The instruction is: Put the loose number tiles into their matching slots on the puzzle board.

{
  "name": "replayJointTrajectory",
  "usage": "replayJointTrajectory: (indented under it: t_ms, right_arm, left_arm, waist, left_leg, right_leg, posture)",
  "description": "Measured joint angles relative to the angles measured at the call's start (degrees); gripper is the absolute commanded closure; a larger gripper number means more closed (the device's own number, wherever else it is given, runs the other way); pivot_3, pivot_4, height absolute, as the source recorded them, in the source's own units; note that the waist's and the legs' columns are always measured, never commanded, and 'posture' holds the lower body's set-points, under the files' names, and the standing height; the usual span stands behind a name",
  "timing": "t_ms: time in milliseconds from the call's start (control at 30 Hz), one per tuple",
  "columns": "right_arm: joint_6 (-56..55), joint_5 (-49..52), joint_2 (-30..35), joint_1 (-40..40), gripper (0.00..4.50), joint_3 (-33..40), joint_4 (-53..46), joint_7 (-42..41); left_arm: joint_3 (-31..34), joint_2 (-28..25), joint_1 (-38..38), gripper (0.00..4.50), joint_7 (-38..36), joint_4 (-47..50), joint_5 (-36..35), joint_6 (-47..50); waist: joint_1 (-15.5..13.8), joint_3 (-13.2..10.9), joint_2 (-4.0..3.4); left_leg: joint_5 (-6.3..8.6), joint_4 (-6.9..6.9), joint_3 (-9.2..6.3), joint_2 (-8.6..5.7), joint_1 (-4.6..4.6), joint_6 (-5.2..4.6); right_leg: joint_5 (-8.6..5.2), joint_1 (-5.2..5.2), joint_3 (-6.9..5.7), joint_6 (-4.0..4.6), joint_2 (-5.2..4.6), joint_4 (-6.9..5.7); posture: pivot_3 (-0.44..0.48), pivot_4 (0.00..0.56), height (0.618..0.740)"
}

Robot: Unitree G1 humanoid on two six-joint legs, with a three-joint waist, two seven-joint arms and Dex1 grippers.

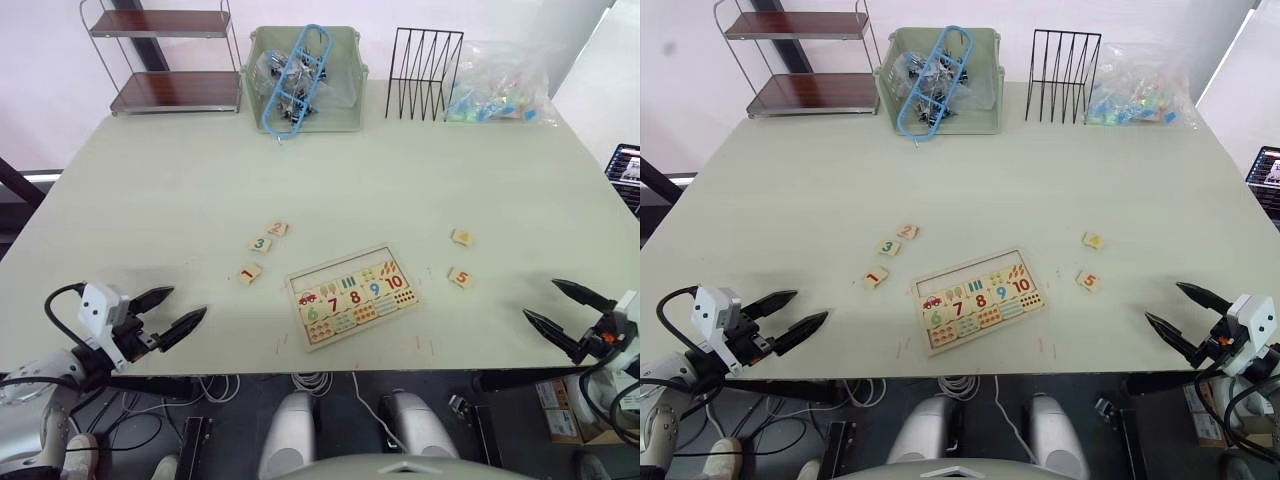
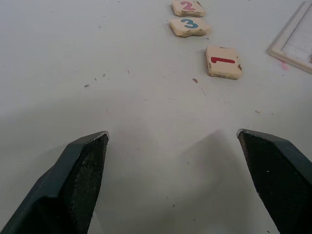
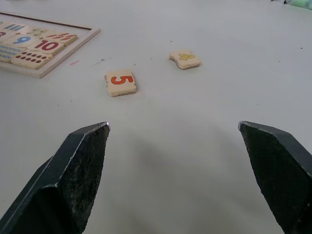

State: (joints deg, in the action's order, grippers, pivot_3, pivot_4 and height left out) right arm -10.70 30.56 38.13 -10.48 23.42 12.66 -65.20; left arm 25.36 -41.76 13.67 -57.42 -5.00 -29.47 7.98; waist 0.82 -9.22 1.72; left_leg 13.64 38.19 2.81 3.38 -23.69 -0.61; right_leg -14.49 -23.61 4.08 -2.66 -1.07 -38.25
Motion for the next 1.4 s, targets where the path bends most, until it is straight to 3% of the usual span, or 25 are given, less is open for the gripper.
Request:
replayJointTrajectory:
  t_ms: [300,933,1200,1400]
  right_arm:
    - [-2.6,-0.4,-1.2,2.0,0.06,0.0,4.2,-1.5]
    - [-3.1,2.4,-1.7,-1.3,0.06,0.0,1.0,-6.2]
    - [1.6,6.7,0.6,-4.2,0.06,0.0,-8.7,-12.0]
    - [2.9,7.2,1.0,-3.6,0.06,-0.2,-10.7,-14.5]
  left_arm:
    - [-0.1,0.7,-0.3,0.00,1.1,4.6,0.0,1.5]
    - [0.0,1.9,0.8,0.00,2.7,8.4,-0.2,2.6]
    - [-0.2,1.9,0.5,0.00,9.3,16.8,-1.5,11.4]
    - [-4.3,3.6,-2.2,0.00,16.5,22.8,-0.5,17.5]
  waist:
    - [0.0,0.0,-0.02]
    - [0.0,0.0,-0.02]
    - [0.0,0.0,-0.02]
    - [-0.1,0.0,-0.02]
  left_leg:
    - [0.00,0.00,-0.01,0.00,0.00,0.00]
    - [0.00,0.00,-0.02,0.00,0.00,0.00]
    - [0.00,0.01,-0.03,0.00,0.00,0.00]
    - [0.00,0.01,-0.03,-0.03,-0.01,0.00]
  right_leg:
    - [0.00,0.00,0.00,0.00,0.01,0.00]
    - [0.00,0.01,0.00,0.00,0.01,0.00]
    - [0.00,0.02,0.00,-0.01,0.01,0.00]
    - [0.00,0.03,0.00,-0.01,0.01,0.00]
  posture:
    - [0.000,0.150,0.740]
    - [0.000,0.150,0.740]
    - [0.000,0.150,0.740]
    - [0.000,0.150,0.740]
